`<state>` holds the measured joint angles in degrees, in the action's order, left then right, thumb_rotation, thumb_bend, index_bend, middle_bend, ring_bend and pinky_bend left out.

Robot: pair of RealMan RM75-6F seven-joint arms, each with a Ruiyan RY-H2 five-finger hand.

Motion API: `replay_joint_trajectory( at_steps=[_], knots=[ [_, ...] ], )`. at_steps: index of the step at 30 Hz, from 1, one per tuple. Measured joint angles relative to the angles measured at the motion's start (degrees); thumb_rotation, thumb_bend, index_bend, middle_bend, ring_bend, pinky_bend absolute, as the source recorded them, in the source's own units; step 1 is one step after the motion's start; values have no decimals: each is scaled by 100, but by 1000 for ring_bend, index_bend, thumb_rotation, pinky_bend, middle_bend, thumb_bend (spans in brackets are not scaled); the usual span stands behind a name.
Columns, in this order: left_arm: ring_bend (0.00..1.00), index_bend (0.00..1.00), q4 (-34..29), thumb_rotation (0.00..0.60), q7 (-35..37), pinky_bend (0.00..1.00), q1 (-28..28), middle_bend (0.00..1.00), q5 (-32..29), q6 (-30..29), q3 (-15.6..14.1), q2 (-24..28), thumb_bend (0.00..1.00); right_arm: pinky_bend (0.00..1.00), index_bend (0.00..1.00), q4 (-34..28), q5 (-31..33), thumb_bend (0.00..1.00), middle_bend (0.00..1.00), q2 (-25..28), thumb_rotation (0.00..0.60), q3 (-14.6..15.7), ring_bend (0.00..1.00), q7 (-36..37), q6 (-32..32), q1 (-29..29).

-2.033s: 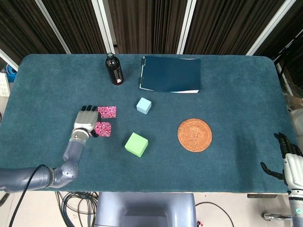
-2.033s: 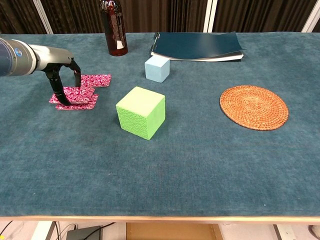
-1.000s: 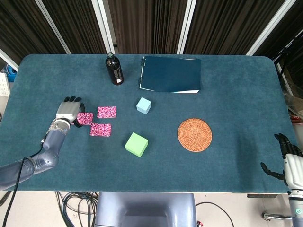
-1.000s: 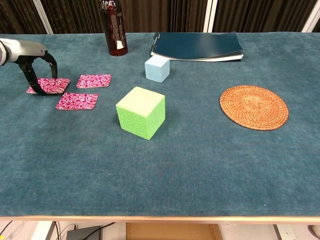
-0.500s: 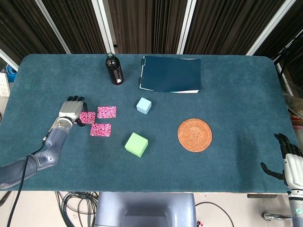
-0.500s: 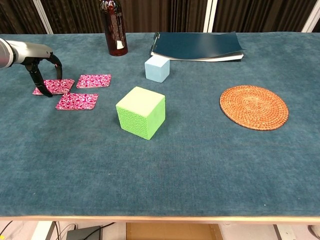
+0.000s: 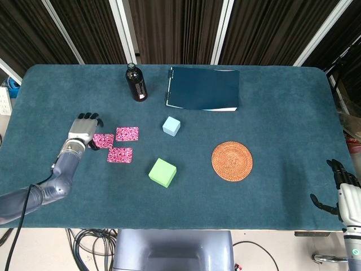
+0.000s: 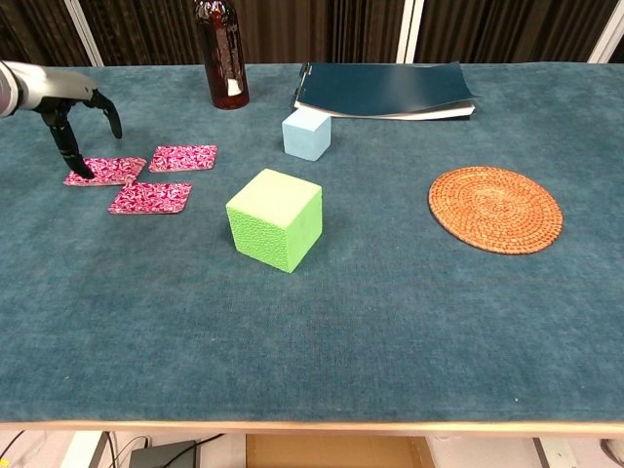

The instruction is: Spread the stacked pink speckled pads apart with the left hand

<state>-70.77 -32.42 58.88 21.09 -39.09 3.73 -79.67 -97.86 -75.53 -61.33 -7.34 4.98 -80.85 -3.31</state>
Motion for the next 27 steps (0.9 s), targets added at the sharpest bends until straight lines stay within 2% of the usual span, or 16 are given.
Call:
replay_joint_trajectory(
  at_steps=[5, 10, 14, 16, 21, 27],
  knots=[
    [25, 327, -582, 600, 119, 0, -53, 137, 364, -320, 96, 347, 87, 146, 79, 4, 8, 247, 52, 2, 600, -6, 130, 12, 4, -1],
    [25, 233, -1492, 600, 430, 0, -386, 136, 1313, -982, 132, 868, 88, 146, 78, 16, -13, 248, 52, 3, 600, -6, 130, -10, -24, 3],
    [28, 149, -2289, 600, 768, 0, -886, 120, 2196, -1681, 53, 1359, 88, 146, 79, 48, -43, 248, 52, -8, 600, -4, 130, -85, -68, 6],
    [27, 116, -2670, 600, 1034, 0, -1232, 110, 2686, -2042, -38, 1626, 88, 146, 78, 75, -67, 248, 52, -16, 600, -2, 130, -133, -89, 4],
    [23, 109, -3293, 600, 2021, 0, -2083, 107, 3916, -2738, -357, 2218, 88, 146, 79, 168, -174, 248, 52, -44, 600, -1, 125, -264, -210, 6],
    [22, 109, -3354, 600, 3235, 0, -3103, 106, 5546, -3764, -860, 2680, 88, 146, 79, 215, -213, 248, 50, -90, 600, -26, 125, -282, -309, 18]
  ],
)
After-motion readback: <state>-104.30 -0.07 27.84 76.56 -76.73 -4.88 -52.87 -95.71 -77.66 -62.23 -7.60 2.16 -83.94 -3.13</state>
